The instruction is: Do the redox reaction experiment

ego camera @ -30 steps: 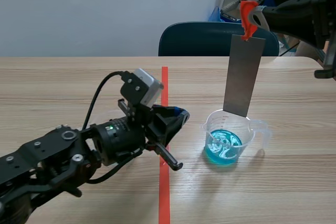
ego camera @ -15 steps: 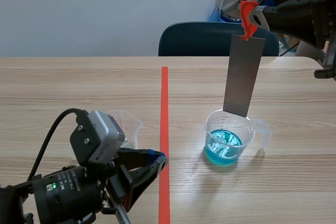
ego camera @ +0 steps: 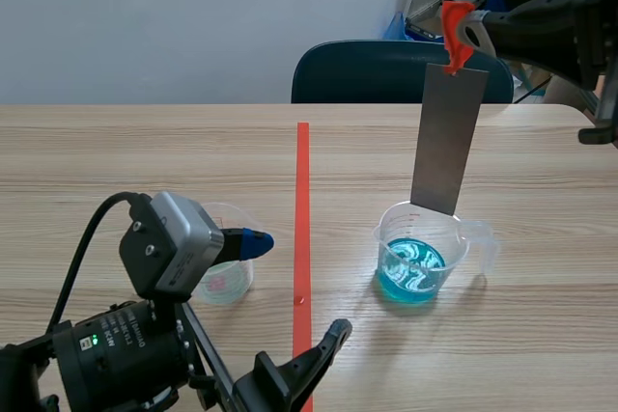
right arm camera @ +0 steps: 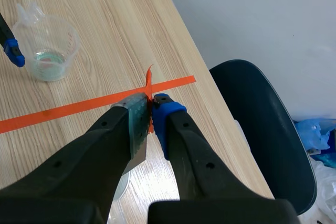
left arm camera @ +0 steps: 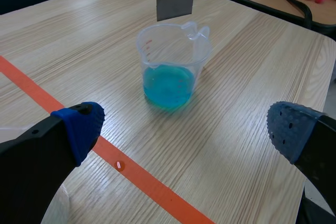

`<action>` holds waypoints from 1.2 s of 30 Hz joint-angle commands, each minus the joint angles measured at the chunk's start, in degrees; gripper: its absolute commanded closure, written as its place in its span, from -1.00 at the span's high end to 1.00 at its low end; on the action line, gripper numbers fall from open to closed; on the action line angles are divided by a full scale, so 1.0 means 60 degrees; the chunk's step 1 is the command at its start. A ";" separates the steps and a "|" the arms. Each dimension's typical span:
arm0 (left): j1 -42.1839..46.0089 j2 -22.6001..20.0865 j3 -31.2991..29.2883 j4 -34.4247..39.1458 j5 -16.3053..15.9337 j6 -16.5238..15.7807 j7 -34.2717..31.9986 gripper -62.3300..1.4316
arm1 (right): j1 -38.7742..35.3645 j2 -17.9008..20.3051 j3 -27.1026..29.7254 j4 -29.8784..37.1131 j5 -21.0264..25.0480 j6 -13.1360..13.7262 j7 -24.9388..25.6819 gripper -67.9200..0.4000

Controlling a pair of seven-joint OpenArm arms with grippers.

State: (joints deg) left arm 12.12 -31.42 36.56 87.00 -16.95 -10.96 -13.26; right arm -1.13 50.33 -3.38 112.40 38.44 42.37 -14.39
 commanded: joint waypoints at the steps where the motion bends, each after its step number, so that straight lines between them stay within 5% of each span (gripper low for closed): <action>1: -0.0062 0.0098 -0.0055 0.0138 -0.0033 0.0051 -0.0106 1.00 | 0.0131 0.0124 0.0142 0.0073 0.0102 0.0058 0.0138 -0.96; 36: -0.0066 0.0102 -0.0062 0.0138 -0.0033 0.0168 -0.0109 1.00 | 0.0131 0.0120 0.0142 0.0073 0.0113 0.0058 0.0178 -0.96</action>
State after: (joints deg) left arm 12.03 -31.42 36.56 87.00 -16.95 -10.04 -13.13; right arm -1.13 50.33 -3.38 112.40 38.44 42.37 -14.37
